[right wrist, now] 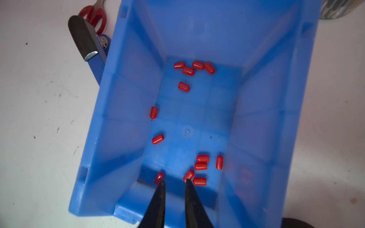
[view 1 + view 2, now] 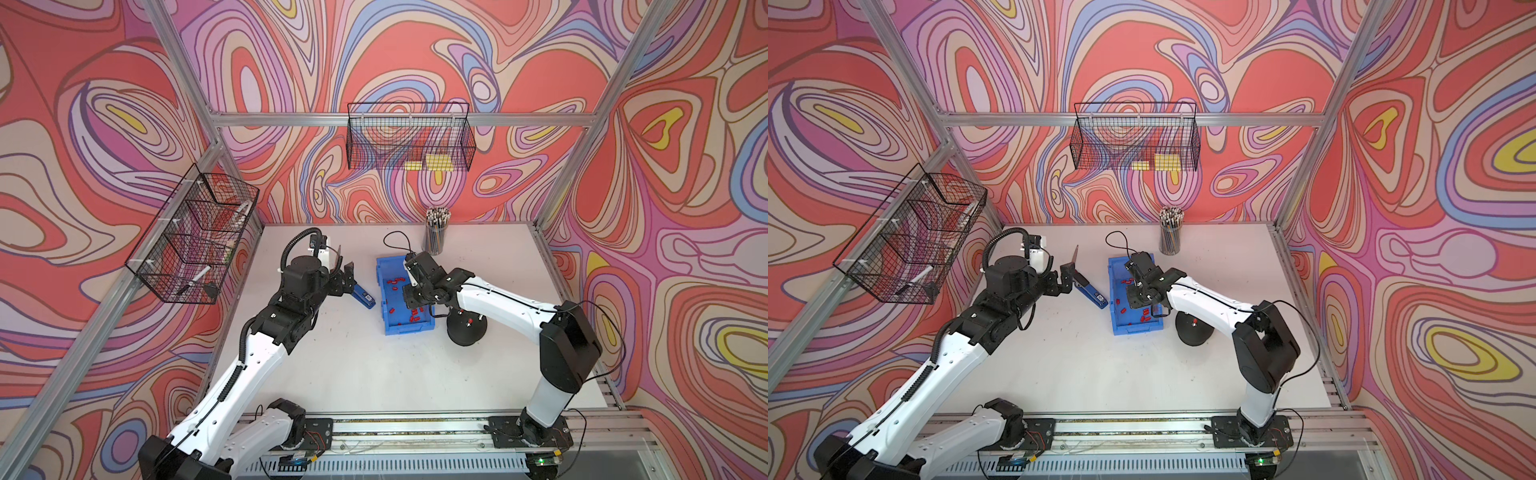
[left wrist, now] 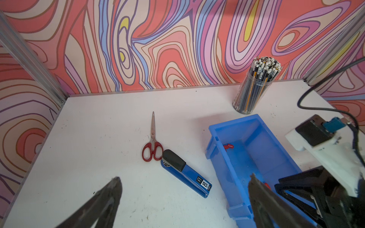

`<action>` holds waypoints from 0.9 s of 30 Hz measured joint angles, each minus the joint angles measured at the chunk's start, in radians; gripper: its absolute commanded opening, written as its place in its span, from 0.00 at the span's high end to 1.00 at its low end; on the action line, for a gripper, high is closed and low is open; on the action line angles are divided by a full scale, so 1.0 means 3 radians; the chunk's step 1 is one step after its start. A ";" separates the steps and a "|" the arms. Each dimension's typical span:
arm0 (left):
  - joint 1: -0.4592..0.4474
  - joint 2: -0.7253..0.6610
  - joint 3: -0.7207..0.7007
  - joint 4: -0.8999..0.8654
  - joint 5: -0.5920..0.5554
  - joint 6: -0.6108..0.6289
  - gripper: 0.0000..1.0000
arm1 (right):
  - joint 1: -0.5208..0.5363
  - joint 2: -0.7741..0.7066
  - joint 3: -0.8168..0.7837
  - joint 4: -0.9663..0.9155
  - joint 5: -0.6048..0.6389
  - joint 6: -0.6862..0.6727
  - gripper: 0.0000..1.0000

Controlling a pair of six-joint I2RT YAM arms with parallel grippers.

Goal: Cover the protruding screws with screw protection sleeves
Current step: Pick up the screw protection sleeve from the storage box.

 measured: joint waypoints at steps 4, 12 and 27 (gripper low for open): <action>0.0048 0.0028 0.0000 -0.0001 0.0032 -0.0053 0.01 | 0.0001 0.0168 0.0013 0.0231 -0.0017 -0.0120 0.79; 0.0079 0.0028 0.0000 0.0000 0.0062 -0.0079 0.01 | 0.0009 0.0296 -0.0038 0.0538 -0.0123 -0.0304 0.77; 0.0187 0.0093 0.0000 0.0003 0.0186 -0.0187 0.01 | 0.0125 0.0591 -0.0257 0.0791 -0.0292 -0.0005 0.76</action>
